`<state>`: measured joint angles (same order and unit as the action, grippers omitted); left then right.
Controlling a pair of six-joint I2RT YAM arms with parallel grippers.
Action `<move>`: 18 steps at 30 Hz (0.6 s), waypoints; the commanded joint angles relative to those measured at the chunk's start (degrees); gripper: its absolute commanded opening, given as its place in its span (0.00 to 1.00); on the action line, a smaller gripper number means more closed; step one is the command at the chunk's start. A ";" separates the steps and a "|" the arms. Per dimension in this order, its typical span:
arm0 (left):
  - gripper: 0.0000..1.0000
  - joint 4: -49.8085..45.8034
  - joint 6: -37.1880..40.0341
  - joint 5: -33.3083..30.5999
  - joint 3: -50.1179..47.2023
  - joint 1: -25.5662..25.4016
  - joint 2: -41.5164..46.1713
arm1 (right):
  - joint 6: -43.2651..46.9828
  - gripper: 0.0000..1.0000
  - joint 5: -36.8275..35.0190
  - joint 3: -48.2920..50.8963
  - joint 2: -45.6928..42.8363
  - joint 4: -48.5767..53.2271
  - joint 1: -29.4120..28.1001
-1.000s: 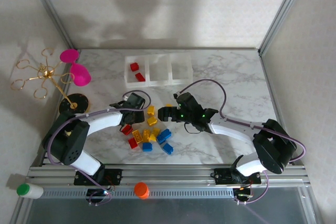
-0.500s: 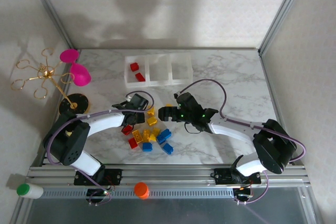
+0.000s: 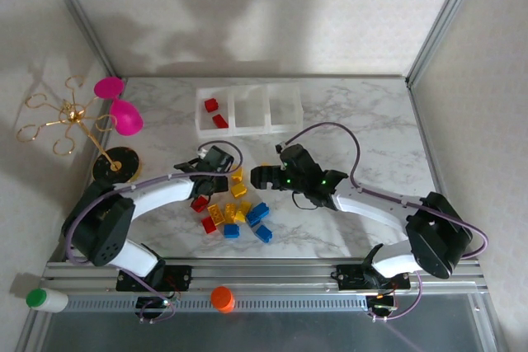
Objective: Sort the legos into containers by color
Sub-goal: Pick up the lego from the center of the table, then place the lego in the container.
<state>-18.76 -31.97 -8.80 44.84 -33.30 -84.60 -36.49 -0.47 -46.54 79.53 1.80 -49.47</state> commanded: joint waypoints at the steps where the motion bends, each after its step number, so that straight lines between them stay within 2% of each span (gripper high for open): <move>1: 0.34 -2.59 0.19 -2.83 4.13 -0.40 3.83 | 2.17 0.99 -1.07 -2.67 -2.21 1.18 0.94; 5: 0.35 -3.75 1.01 -5.67 9.14 0.91 4.08 | 3.19 0.99 -0.93 -4.62 -2.54 1.22 3.38; 9: 0.35 -3.44 1.95 -5.61 15.76 3.71 0.88 | 4.21 0.99 0.06 -6.38 -1.72 0.00 5.70; 18: 0.35 -1.54 5.74 -5.24 33.02 10.07 -15.64 | 5.12 0.99 2.23 -7.29 -0.24 -0.80 8.39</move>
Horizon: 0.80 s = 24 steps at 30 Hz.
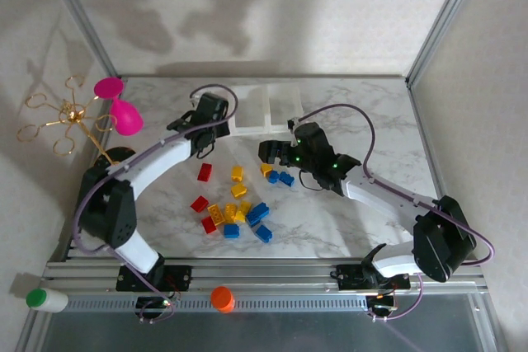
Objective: Sort the legos into containers by color
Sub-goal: Place the lego in the container.
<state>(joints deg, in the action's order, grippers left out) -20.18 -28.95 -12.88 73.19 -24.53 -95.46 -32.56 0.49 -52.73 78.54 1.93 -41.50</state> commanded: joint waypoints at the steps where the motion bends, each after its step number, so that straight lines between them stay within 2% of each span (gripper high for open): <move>1: 0.35 -0.27 3.14 -1.25 6.74 1.87 -6.86 | 1.33 0.99 1.19 -1.11 0.88 -0.71 0.53; 5: 0.35 -1.59 3.53 1.08 15.73 4.81 -14.68 | 1.54 0.99 0.82 -0.47 0.85 -0.76 0.88; 9: 0.35 0.31 5.50 1.23 21.50 6.21 -20.89 | 1.94 0.99 0.57 0.25 1.08 -1.01 1.31; 13: 0.37 -2.12 6.01 1.46 27.85 7.26 -26.53 | 1.87 0.99 0.79 0.52 1.37 -1.27 1.41; 19: 0.40 -1.26 7.41 2.38 30.06 7.48 -29.49 | 1.99 0.99 1.13 0.19 1.94 -1.32 1.46; 24: 0.49 -4.74 7.35 5.14 32.05 7.55 -29.28 | 1.93 0.99 1.19 -0.32 1.46 -1.40 1.41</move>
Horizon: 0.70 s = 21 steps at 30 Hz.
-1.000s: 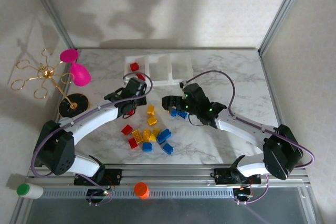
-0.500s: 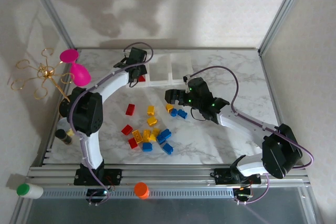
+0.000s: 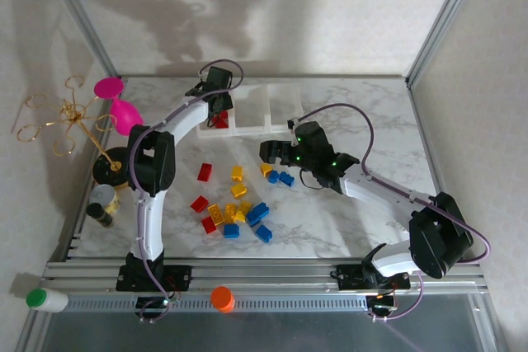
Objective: Sort the legos into containers by color
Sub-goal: Place the lego in the container, then pick up the lego from the middle-left of the table.
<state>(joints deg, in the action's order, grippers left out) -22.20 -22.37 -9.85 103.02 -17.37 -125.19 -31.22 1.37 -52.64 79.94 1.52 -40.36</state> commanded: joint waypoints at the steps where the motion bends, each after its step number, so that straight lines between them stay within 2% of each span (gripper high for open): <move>1: 0.50 -2.48 0.75 2.75 1.66 0.38 1.23 | 0.61 0.99 0.49 -0.35 -0.05 -1.28 0.24; 6: 0.50 -3.08 -1.19 3.68 -2.71 0.39 7.40 | 0.85 0.99 4.93 -1.30 0.50 -1.70 0.29; 15: 0.51 6.32 -5.42 12.66 -25.28 0.12 26.91 | 0.80 0.99 5.58 0.25 1.24 -0.16 0.35; 21: 0.52 7.93 -6.66 11.63 -39.35 -0.58 36.54 | 0.59 0.99 5.31 2.35 2.86 -1.51 -2.11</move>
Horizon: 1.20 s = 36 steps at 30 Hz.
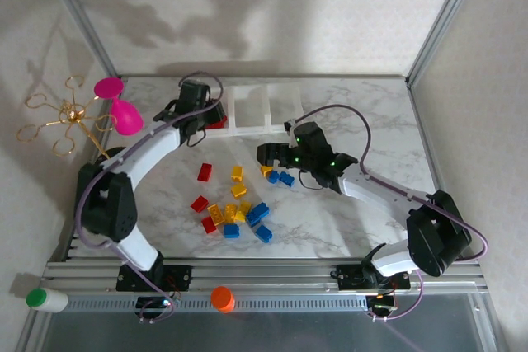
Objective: Sort the legos into containers by color
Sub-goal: Pick up the lego from the middle-left of the table.
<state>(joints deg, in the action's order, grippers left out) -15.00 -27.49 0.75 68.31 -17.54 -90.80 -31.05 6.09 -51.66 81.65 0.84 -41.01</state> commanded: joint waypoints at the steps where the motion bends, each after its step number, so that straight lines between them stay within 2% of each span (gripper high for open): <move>1: 0.52 0.91 -1.58 1.03 -6.81 -0.47 3.65 | 0.24 0.99 0.02 1.71 1.54 -1.03 -2.20; 10: 0.60 0.60 -2.15 -2.41 -21.78 -1.80 13.60 | -3.38 0.99 -0.38 3.58 6.87 -5.62 -8.03; 13: 0.63 -0.36 -1.84 -4.00 -23.22 -1.88 12.93 | -4.71 0.99 -0.74 3.93 8.57 -7.14 -9.47; 20: 0.67 0.61 0.08 -2.55 -23.40 -3.49 7.25 | -5.91 0.99 -1.75 3.28 10.39 -7.94 -10.88; 23: 0.67 1.68 -0.07 -2.25 -22.93 -4.19 4.83 | -5.58 0.99 -2.80 2.72 10.15 -6.80 -10.93; 29: 0.67 0.28 -0.37 -7.14 -20.86 -6.89 -0.38 | -4.84 0.99 -4.06 2.18 8.99 -5.76 -10.93; 36: 0.54 1.46 -1.52 -8.02 -21.03 -8.25 -2.86 | -4.49 0.99 -4.62 2.01 9.06 -5.17 -10.93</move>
<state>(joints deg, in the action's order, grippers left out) -13.91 -28.64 -4.71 46.02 -25.17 -92.73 -35.79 2.74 -48.42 91.61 -5.10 -51.42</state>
